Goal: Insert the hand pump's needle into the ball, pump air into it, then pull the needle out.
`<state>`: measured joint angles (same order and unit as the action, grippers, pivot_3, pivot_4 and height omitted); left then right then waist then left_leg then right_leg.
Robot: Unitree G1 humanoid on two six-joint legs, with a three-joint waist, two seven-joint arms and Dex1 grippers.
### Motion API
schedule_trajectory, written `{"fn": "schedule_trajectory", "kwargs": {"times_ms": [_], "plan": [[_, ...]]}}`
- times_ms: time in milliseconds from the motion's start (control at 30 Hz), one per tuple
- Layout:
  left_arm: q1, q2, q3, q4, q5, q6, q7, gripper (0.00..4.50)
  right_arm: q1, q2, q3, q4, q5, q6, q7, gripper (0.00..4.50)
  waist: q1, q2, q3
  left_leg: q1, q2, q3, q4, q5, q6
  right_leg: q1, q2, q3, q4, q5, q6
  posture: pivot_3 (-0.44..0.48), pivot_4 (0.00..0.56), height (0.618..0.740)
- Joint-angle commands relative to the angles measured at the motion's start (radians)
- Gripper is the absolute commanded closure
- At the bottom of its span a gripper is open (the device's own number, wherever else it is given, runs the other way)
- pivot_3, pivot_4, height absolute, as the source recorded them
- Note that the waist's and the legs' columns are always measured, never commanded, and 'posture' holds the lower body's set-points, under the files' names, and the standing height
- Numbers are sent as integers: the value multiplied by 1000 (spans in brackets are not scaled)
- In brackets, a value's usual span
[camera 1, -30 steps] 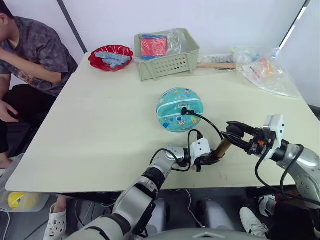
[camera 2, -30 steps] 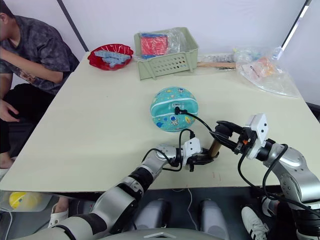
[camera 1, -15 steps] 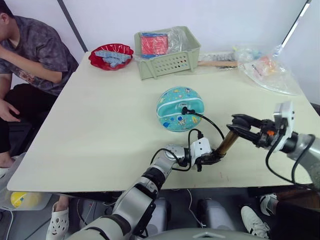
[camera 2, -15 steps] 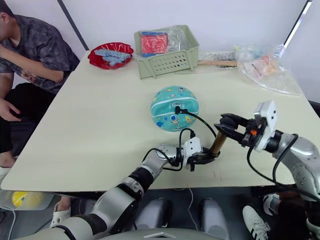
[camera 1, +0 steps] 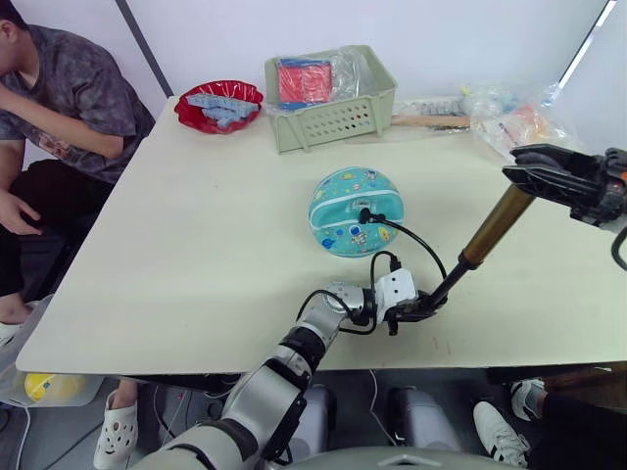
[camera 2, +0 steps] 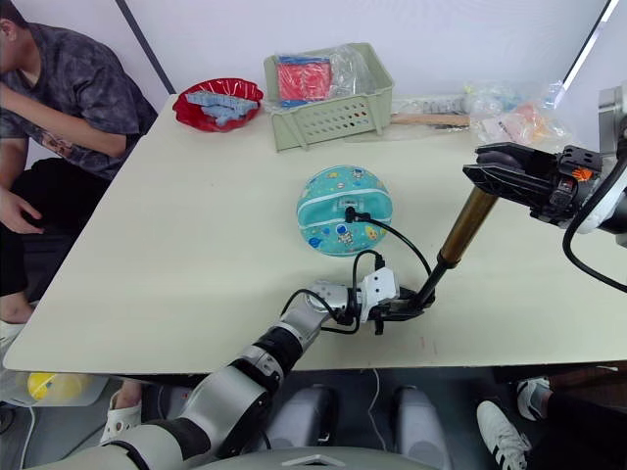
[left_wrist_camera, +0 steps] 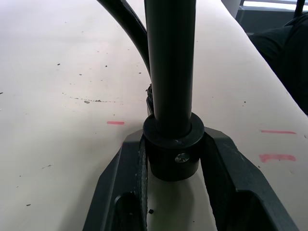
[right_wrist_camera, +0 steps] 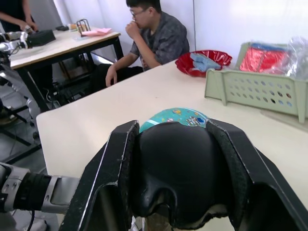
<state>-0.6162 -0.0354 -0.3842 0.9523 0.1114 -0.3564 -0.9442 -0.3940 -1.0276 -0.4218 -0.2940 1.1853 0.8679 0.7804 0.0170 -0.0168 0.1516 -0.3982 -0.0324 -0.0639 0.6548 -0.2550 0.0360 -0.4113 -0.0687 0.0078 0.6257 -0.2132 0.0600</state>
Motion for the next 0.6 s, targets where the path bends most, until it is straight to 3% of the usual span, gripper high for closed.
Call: {"fn": "schedule_trajectory", "kwargs": {"times_ms": [33, 333, 600], "plan": [[39, 22, -29, 61, 44, 29, -14, 3411, -37, -31, -125, -5, -10, -45, 6, 2777, 0, 0, 0, 0, 0, 0, 0, 0, 0, 0, 0, 0, 0, 0, 0, 0, 150, 738], [35, 20, -27, 65, 43, 29, -12, 3411, 175, 125, 27, -129, -152, -128, 16, 2777, 0, -1, -1, 2, 0, 1, 1, 0, 1, 2, 1, 0, 1, 0, 0, 0, 150, 738], [32, 21, -24, 68, 40, 27, -7, 3411, 298, 250, 198, -93, -360, -256, 11, 2777, -2, -6, -6, 7, 1, 0, 2, 0, 1, 6, 3, 0, 1, 0, 0, 0, 150, 738]]}}
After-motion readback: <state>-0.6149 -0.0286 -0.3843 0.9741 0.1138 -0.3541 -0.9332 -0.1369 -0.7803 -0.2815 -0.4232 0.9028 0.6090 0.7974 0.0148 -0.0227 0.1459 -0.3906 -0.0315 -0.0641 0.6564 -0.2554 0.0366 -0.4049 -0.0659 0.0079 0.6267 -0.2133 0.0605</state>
